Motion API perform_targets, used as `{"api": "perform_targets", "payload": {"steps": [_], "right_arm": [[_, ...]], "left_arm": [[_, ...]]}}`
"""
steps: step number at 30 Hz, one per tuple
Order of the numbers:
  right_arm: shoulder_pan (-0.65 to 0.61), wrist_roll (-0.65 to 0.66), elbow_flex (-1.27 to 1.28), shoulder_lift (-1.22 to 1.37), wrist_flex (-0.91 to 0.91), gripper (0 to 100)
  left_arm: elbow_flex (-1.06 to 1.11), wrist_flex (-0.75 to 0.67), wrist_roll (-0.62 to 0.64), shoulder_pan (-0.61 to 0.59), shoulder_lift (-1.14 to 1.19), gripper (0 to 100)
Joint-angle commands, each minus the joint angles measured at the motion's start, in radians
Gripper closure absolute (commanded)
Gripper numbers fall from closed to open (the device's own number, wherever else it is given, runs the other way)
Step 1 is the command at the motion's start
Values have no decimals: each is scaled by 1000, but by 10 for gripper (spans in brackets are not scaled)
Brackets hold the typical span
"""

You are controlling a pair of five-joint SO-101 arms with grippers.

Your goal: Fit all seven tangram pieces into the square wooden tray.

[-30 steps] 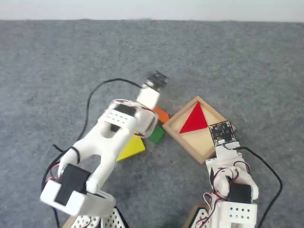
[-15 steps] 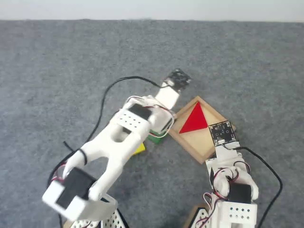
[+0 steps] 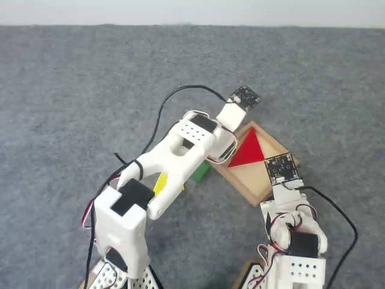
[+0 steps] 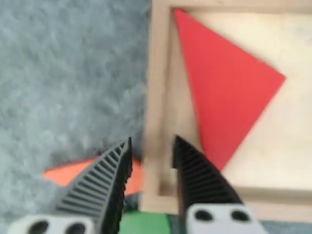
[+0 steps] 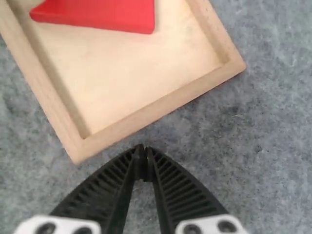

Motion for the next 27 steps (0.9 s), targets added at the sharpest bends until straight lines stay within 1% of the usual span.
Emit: {"api": "perform_targets", "payload": {"steps": [1,3,5,7,10,12,19,22,25,27], "right_arm": [[-7,-2,18,-22,13,991],[-7,-2,18,-22,13,991],[-7,-2,18,-22,13,991],[-7,-2,18,-22,13,991],[-7,-2,18,-22,13,991],[-7,-2,18,-22,13,991],[-7,-2,18,-22,13,991],[-7,-2,18,-22,13,991],[-7,-2,18,-22,13,991],[-7,-2,18,-22,13,991]], "left_arm": [[-22,86,52,-6,0,994],[-19,121,71,-8,0,989],[-18,144,117,-26,2,989],[-2,147,160,-43,0,989],[15,166,189,-49,-5,989],[48,169,244,-49,-31,989],[289,38,255,-109,-269,990],[372,14,255,-91,-376,989],[430,-44,253,-52,-468,987],[463,-84,253,-34,-526,967]]}}
